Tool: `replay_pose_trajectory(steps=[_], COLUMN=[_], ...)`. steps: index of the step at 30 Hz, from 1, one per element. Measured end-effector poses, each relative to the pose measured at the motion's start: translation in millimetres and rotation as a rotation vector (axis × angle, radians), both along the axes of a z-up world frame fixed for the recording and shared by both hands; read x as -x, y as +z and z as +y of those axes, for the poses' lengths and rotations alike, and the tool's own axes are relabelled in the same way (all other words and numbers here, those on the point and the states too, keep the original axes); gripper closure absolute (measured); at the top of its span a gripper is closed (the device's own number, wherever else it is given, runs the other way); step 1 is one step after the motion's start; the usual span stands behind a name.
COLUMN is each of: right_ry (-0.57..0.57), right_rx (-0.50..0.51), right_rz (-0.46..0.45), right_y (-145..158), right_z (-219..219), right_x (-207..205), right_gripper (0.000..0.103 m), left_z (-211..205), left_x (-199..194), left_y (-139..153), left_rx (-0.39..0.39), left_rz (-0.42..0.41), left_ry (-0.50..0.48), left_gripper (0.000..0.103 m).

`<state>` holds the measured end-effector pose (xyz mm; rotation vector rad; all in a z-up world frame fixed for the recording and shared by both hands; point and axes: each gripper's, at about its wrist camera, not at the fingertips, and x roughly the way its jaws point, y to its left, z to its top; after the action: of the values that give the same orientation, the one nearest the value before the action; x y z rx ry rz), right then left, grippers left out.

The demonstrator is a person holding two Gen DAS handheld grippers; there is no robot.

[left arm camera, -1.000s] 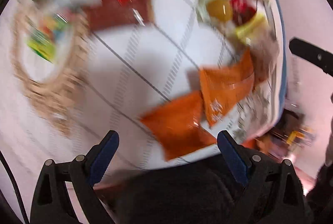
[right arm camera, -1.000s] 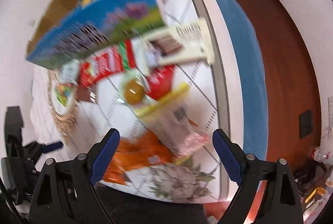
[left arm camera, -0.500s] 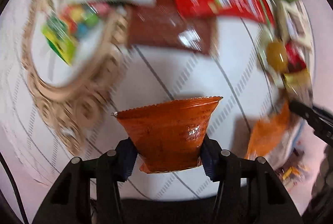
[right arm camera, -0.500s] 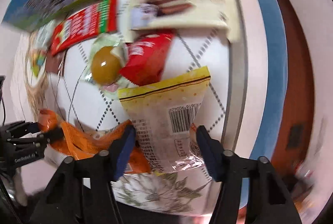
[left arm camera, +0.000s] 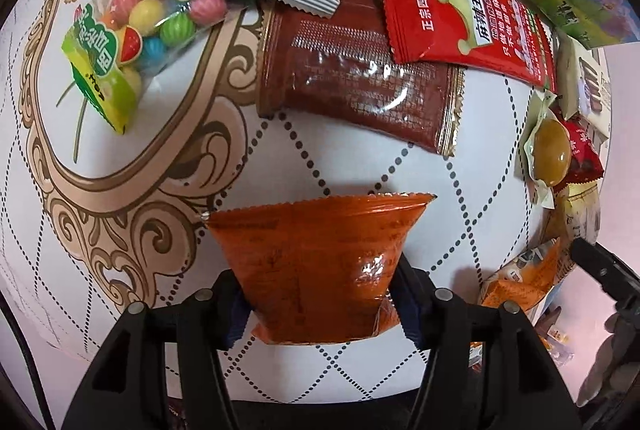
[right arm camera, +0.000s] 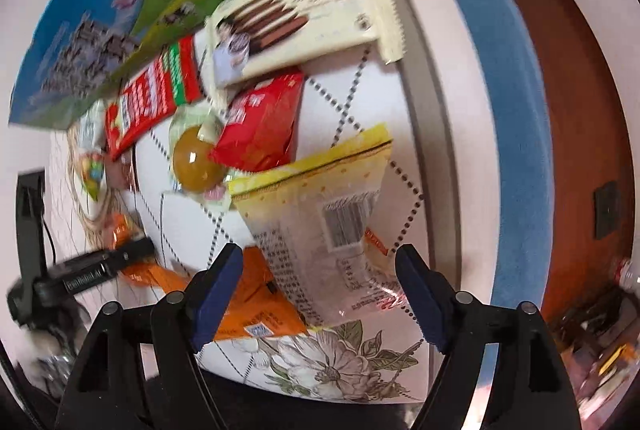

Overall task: Organize snacks
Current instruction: 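Grasp an orange packet with the left tool while the right tool grasps a clear snack bag, then lower both packets into the box and open both tools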

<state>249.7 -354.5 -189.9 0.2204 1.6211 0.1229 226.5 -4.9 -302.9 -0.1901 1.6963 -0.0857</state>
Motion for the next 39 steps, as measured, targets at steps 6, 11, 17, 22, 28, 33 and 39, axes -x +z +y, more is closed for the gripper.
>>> replay_pose_trajectory(steps=[6, 11, 17, 22, 28, 33, 39], right_ry=[0.047, 0.010, -0.046, -0.057, -0.005, 0.027, 0.025], right_rx=[0.082, 0.081, 0.010, -0.103, -0.160, -0.107, -0.014], right_rz=[-0.049, -0.087, -0.137, -0.237, -0.376, -0.430, -0.347], right_y=[-4.9, 12.7, 53.5, 117.5, 182.5, 197.3, 166.5], right_z=[13.9, 10.5, 0.8, -0.9, 37.4, 68.3, 97.9], right_x=[4.2, 5.2, 1.7, -16.2, -81.1, -148.7, -242.8], right_gripper=[0.051, 0.058, 0.058, 0.058, 0.058, 0.058, 0.058], left_z=[-12.3, -17.4, -24.2, -25.6, -13.4, -9.7, 22.3], left_x=[28.6, 40.1, 50.7, 45.3, -22.5, -110.0, -201.2], left_y=[12.1, 36.1, 74.6, 137.6, 197.8, 220.6, 188.8], left_rx=[-0.047, -0.087, -0.053, 0.010, 0.053, -0.045, -0.120], left_rz=[-0.063, -0.147, -0.198, -0.299, -0.391, -0.458, -0.369], left_ry=[-0.014, -0.039, -0.044, -0.031, -0.051, -0.079, -0.032], left_gripper=[0.058, 0.060, 0.060, 0.060, 0.060, 0.060, 0.060])
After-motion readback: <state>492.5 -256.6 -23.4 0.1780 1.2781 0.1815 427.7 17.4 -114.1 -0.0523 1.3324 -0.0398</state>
